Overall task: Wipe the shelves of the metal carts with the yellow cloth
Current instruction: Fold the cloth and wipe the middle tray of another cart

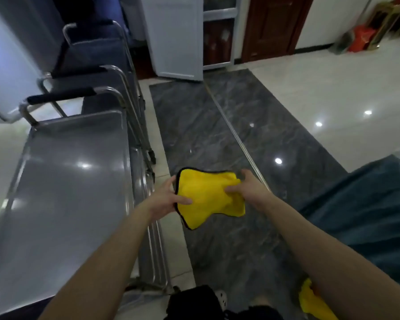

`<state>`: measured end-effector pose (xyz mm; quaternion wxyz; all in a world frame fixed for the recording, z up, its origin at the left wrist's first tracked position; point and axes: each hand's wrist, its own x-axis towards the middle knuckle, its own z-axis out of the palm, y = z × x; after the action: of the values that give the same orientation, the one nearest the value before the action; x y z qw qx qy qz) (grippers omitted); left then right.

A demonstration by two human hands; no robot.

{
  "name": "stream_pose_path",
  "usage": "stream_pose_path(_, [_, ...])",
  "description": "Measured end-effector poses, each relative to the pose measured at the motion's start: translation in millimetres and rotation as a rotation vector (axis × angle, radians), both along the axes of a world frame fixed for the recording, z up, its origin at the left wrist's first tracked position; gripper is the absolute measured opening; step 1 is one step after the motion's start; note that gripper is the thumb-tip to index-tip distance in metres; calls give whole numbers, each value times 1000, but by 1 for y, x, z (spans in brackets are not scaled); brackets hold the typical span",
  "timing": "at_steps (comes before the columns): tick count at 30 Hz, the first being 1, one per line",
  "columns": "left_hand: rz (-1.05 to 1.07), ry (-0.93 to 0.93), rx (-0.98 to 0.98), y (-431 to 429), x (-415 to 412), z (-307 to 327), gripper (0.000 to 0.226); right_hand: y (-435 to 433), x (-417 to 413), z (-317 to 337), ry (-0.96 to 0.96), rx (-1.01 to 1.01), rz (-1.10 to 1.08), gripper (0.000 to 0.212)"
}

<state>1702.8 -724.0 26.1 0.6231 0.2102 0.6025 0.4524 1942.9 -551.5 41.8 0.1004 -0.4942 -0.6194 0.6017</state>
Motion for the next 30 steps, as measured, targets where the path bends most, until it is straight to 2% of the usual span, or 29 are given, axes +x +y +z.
stream_pose_path(2, [170,-64,23,14,-5,-9,116,31,-15,-7,62,-51,52,106])
stream_pose_path(3, [177,-18,34,19,-8,-9,110,46,-24,-8,29,0,152,104])
stream_pose_path(5, [71,300,-19,26,-14,-13,88,75,-44,-17,-128,218,415,91])
stream_pose_path(7, [26,621,-150,32,-14,-22,72,95,-65,-29,-169,317,570,82])
stream_pose_path(11, [290,852,-273,49,0,-36,63,131,-108,-49,-88,449,643,59])
stream_pose_path(14, [543,951,-389,57,20,-45,37,155,-134,-53,15,525,786,31])
stream_pose_path(16, [653,1011,-451,55,32,-47,32,162,-152,-54,84,640,884,24])
stream_pose_path(18, [816,914,-463,49,40,-49,39,160,-176,-55,63,605,955,40])
stream_pose_path(19, [937,806,-443,45,47,-48,36,155,-187,-53,34,490,991,48])
stream_pose_path(21, [1162,592,-406,36,59,-54,23,139,-210,-51,-42,51,1042,55])
stream_pose_path(22, [1257,522,-418,32,66,-59,25,129,-217,-54,-101,-106,1100,56])
stream_pose_path(23, [1339,458,-443,26,73,-64,30,119,-221,-59,-147,-147,1187,58])
stream_pose_path(25, [1456,301,-469,12,82,-78,49,99,-232,-77,-182,-40,1292,62])
stream_pose_path(27, [1489,164,-409,-3,91,-92,77,82,-239,-92,-156,77,1331,62])
stream_pose_path(29, [1414,228,-459,-13,97,-103,100,72,-247,-104,-116,113,1408,56])
stream_pose_path(30, [1381,296,-523,-15,100,-107,100,69,-249,-109,-100,142,1458,53])
